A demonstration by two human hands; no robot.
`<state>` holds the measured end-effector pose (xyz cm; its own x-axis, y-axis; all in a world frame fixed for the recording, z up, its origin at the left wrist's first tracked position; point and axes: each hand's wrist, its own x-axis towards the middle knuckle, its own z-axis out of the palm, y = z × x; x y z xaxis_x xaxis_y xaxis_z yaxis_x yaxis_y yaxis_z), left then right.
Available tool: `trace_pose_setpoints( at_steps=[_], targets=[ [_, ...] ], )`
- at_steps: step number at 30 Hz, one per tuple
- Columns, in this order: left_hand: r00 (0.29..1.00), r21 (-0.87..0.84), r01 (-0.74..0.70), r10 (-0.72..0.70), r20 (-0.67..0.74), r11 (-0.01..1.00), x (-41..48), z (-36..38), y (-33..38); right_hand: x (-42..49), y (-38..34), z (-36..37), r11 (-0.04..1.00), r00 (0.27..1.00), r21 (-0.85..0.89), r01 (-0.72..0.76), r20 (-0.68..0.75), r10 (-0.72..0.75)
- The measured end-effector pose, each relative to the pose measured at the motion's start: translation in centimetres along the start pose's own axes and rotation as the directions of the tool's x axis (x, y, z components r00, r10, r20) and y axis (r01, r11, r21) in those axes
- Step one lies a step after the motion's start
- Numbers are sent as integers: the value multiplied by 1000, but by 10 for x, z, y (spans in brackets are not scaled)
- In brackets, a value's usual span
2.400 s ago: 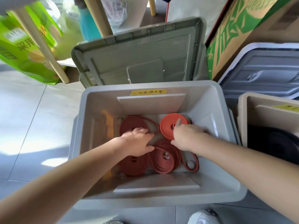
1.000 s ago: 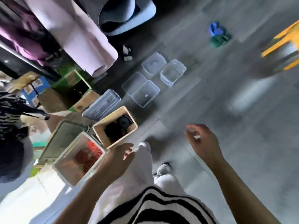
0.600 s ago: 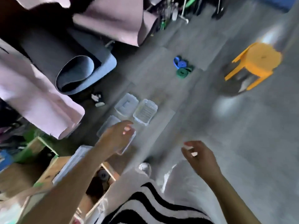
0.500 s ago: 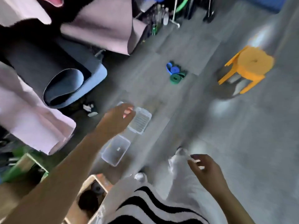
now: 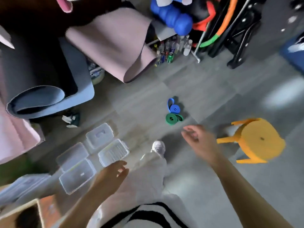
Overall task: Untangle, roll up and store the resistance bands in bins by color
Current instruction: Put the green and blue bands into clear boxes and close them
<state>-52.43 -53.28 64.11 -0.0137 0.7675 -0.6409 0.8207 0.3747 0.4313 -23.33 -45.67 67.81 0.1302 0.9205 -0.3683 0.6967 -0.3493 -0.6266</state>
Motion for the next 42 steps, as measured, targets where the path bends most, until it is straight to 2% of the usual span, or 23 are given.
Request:
trace_pose_setpoints(
  at_steps=[2, 5, 8, 11, 15, 18, 21, 27, 30, 32, 35, 37, 38, 40, 41, 42],
  targets=[
    [999, -18, 37, -38, -36, 999, 27, -1, 21, 48, 8, -21, 999, 999, -11, 36, 11, -36],
    [1000, 26, 15, -15, -5, 1000, 91, -10, 75, 110, 24, -45, 999, 998, -24, 41, 52, -40],
    [1000, 135, 7, -8, 11, 991, 156, -20, 140, 164, 49, -64, 998, 983, -64, 9, 184, 3],
    [999, 7, -5, 5, -46, 1000, 208, -26, 202, 217, 73, -83, 993, 964, -117, 20, 265, 12],
    [993, -95, 71, -80, -84, 993, 272, -6, 253, 311, 109, -101, 967, 939, -251, 50, 341, 40],
    [956, -164, 254, -273, -106, 953, 301, 28, 259, 380, 129, -100, 897, 858, -416, 150, 505, 91],
    [918, -276, 372, -396, -37, 887, 338, 76, 258, 453, 155, -78, 822, 767, -496, 280, 630, 119],
    [833, -369, 546, -533, 147, 752, 466, 217, 224, 590, 241, 22, 792, 731, -500, 351, 675, 103],
    [776, -414, 620, -598, 201, 667, 534, 288, 195, 637, 301, 95, 732, 678, -528, 431, 725, 124],
    [773, -425, 626, -593, 226, 654, 581, 329, 177, 660, 334, 141, 628, 653, -562, 538, 749, 111],
    [777, -440, 619, -587, 226, 650, 643, 372, 154, 693, 358, 206, 444, 662, -590, 674, 750, -9],
    [763, -463, 625, -618, 190, 629, 674, 396, 139, 709, 363, 247, 223, 604, -574, 788, 791, -98],
    [743, -483, 638, -645, 179, 600, 685, 406, 132, 714, 366, 267, 96, 540, -531, 842, 831, -132],
    [691, -546, 662, -700, 180, 513, 701, 424, 117, 718, 371, 303, -146, 340, -374, 916, 916, -213],
    [678, -581, 660, -711, 187, 476, 706, 432, 111, 719, 374, 319, -255, 233, -293, 922, 942, -239],
    [680, -610, 647, -708, 191, 457, 712, 440, 105, 721, 377, 332, -350, 158, -236, 907, 959, -237]
  ],
)
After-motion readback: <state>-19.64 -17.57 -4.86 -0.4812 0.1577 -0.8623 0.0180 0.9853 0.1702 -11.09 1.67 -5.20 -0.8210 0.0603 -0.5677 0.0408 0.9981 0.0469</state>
